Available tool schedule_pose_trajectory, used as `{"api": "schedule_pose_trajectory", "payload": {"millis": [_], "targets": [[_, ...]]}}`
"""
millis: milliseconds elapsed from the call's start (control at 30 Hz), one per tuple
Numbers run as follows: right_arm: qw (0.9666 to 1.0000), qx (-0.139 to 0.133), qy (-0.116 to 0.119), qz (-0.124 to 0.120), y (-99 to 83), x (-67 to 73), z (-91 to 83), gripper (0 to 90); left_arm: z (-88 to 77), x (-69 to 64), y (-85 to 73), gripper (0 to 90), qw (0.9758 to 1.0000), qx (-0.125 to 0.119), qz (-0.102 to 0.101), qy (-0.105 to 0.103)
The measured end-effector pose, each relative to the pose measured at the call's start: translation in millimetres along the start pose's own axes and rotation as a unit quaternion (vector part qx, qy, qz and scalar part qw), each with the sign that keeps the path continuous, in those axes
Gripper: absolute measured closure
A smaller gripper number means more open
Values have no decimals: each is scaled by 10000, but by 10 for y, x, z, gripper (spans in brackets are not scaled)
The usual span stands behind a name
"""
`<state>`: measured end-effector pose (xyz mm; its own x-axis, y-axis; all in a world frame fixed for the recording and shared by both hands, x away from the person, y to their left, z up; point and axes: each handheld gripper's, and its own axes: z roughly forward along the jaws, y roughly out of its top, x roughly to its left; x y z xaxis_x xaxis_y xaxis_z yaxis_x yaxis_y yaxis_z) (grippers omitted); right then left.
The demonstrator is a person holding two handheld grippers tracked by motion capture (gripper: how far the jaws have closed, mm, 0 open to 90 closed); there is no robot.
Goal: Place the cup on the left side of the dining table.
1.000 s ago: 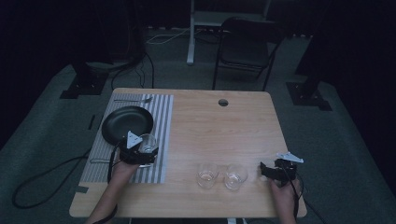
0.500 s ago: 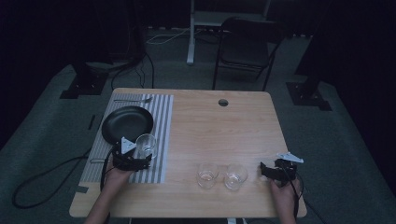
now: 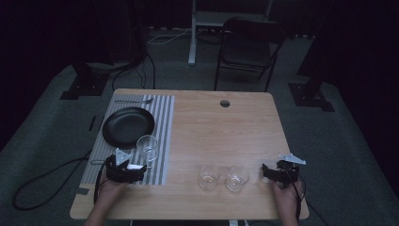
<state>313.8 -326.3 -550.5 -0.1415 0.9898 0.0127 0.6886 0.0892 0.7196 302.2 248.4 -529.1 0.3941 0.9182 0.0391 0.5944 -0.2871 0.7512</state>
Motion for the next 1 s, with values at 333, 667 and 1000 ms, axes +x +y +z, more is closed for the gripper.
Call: {"api": "schedule_pose_trajectory", "payload": {"millis": [333, 667, 1000], "targets": [[10000, 0, -1, 5, -1, 0, -1, 114, -94, 15, -191, 1, 9996, 198, 11, 218], [10000, 0, -3, 4, -1, 0, -1, 113, -198, 128, -329, 1, 9984, 209, -297, 438], [10000, 0, -2, 4, -1, 0, -1, 114, -320, 293, -477, 2, 9954, 279, -737, 549]]}}
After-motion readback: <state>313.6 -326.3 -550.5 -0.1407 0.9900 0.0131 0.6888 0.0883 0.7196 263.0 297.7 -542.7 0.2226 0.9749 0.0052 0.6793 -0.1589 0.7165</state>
